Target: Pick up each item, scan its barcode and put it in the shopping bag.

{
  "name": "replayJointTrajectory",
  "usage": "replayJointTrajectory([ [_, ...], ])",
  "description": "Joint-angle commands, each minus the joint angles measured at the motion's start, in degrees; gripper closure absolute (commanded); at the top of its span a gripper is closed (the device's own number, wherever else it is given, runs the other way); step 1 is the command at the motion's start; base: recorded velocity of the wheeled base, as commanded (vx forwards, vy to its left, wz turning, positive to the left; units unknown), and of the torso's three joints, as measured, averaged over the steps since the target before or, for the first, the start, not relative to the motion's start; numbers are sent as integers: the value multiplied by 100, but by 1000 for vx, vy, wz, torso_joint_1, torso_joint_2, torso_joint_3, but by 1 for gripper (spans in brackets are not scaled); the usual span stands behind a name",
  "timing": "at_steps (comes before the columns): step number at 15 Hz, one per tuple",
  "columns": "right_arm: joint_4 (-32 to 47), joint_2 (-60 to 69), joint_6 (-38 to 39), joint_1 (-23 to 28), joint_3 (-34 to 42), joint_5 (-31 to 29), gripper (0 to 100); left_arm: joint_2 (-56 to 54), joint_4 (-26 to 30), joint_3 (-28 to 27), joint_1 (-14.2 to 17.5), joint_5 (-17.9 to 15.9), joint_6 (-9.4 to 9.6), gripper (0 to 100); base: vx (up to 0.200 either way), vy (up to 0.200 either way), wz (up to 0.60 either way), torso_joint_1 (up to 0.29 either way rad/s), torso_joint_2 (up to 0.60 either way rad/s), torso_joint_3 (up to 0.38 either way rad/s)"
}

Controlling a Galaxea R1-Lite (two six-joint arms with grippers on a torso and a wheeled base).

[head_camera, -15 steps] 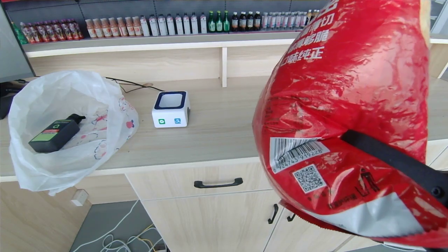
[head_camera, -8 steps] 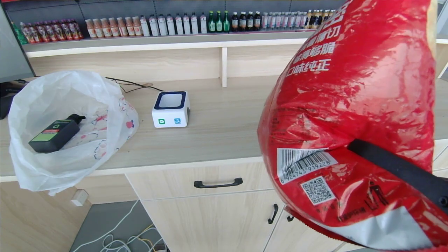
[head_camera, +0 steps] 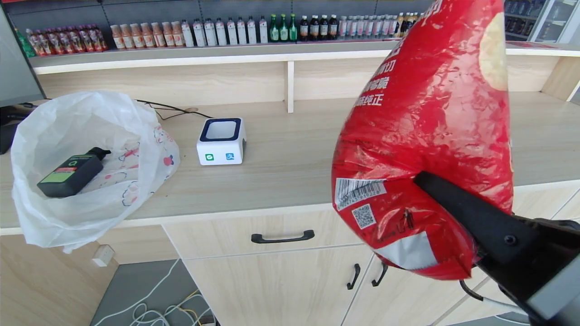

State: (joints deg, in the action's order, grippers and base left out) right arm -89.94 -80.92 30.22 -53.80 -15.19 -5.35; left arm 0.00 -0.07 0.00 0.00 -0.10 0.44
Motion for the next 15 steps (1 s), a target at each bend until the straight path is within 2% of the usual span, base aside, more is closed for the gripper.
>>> replayJointTrajectory([
  [1, -6, -240, -253, 141, 121, -142, 100, 0, -1, 0, 0, 1, 0, 0, 0, 0, 0, 0, 0, 0],
  [2, -6, -231, -596, 150, 403, -194, 100, 0, -1, 0, 0, 1, 0, 0, 0, 0, 0, 0, 0, 0],
  [4, -6, -187, -1229, 185, 455, -256, 100, 0, -1, 0, 0, 1, 0, 0, 0, 0, 0, 0, 0, 0],
  [6, -6, -126, -1923, 519, 535, -379, 100, 0, -1, 0, 0, 1, 0, 0, 0, 0, 0, 0, 0, 0],
  [8, -6, -91, -3031, 959, 438, -440, 100, 0, -1, 0, -9, 1, 26, 0, 0, 0, 0, 0, 0, 0],
  [9, -6, -55, -3259, 1091, 438, -484, 100, 0, -1, 0, -9, 1, 26, 0, 0, 0, 0, 0, 0, 0],
  [15, -6, -64, -3356, 1293, 288, -581, 100, 0, -1, 0, -9, 1, 9, 0, 0, 0, 0, 0, 0, 0],
])
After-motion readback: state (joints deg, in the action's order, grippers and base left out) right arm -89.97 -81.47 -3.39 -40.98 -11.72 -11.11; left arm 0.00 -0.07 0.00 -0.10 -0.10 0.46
